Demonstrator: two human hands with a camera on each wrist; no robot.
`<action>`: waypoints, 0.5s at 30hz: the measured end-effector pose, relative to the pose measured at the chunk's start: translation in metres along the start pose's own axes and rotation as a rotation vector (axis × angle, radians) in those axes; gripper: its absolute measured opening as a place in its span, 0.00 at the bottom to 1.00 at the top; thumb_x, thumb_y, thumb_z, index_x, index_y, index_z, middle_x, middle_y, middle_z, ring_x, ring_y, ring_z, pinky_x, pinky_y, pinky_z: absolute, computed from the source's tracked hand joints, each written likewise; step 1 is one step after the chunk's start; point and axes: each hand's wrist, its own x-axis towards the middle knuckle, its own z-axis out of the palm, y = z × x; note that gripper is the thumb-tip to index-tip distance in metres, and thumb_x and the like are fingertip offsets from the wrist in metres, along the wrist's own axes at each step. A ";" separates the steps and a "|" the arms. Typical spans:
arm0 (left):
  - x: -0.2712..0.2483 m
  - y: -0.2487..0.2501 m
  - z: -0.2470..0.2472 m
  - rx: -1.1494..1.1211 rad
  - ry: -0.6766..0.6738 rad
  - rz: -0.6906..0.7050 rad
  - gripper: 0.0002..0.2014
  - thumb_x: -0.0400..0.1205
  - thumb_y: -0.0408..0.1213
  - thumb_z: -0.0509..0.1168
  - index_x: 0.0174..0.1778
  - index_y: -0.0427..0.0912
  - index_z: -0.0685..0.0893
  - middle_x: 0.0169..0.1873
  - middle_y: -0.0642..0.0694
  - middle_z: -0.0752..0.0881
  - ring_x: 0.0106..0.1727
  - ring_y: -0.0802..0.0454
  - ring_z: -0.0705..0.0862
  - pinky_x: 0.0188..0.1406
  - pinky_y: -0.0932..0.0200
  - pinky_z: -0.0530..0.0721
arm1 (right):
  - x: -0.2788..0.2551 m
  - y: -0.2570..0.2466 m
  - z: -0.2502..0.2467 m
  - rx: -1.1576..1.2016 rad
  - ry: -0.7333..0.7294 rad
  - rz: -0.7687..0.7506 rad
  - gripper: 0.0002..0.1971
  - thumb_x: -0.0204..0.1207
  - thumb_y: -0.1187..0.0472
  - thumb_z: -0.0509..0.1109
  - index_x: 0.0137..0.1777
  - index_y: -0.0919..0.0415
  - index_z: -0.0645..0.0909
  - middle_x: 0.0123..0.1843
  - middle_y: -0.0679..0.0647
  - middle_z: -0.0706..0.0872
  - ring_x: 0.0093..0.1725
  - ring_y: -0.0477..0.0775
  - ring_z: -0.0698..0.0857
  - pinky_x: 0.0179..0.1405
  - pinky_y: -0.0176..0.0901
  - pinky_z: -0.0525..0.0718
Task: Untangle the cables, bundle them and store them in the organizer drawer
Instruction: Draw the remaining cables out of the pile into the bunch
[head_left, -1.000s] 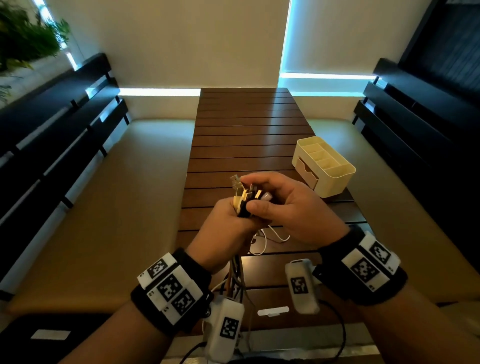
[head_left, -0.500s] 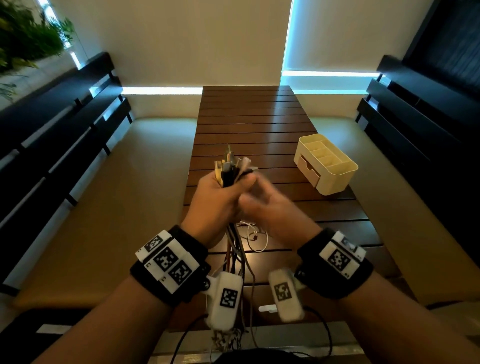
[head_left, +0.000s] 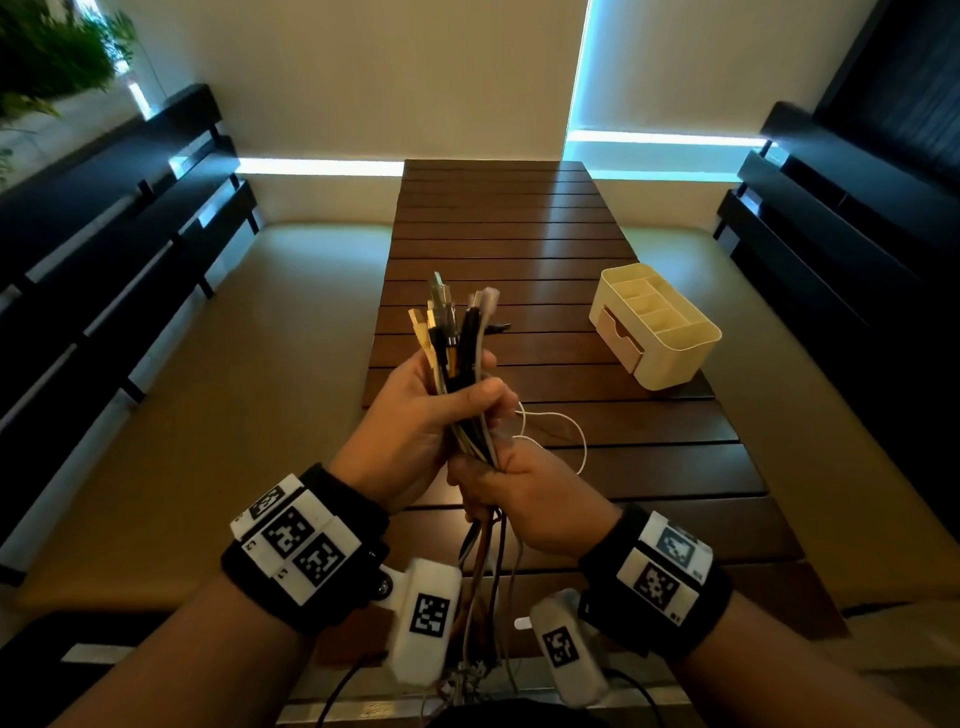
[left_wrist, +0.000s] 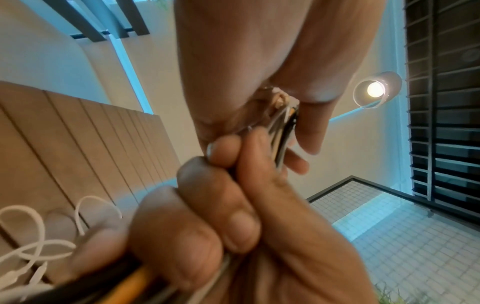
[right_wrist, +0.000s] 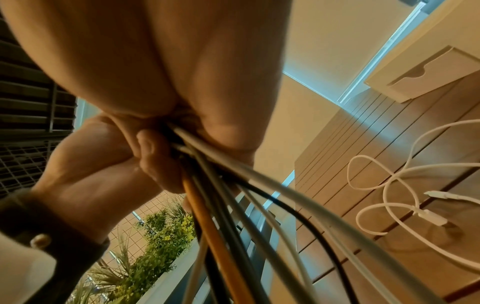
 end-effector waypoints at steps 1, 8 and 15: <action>-0.001 0.000 -0.001 -0.011 -0.029 -0.017 0.10 0.79 0.28 0.68 0.56 0.36 0.80 0.40 0.38 0.88 0.43 0.44 0.87 0.45 0.51 0.88 | 0.000 -0.001 -0.001 0.000 -0.001 -0.006 0.13 0.80 0.48 0.60 0.45 0.56 0.80 0.33 0.54 0.80 0.37 0.58 0.81 0.49 0.64 0.83; 0.001 -0.002 -0.001 0.005 -0.047 -0.007 0.08 0.84 0.35 0.63 0.53 0.35 0.81 0.30 0.45 0.83 0.38 0.45 0.87 0.42 0.49 0.88 | 0.007 0.003 -0.012 -0.188 -0.045 0.041 0.13 0.85 0.51 0.63 0.53 0.60 0.82 0.41 0.55 0.86 0.43 0.58 0.86 0.56 0.63 0.86; -0.003 -0.012 -0.011 -0.060 0.005 -0.031 0.06 0.83 0.38 0.61 0.47 0.38 0.79 0.25 0.48 0.70 0.24 0.52 0.71 0.26 0.56 0.76 | 0.008 -0.009 -0.055 -0.049 0.047 0.027 0.28 0.71 0.37 0.71 0.71 0.43 0.77 0.65 0.43 0.86 0.64 0.42 0.85 0.67 0.48 0.83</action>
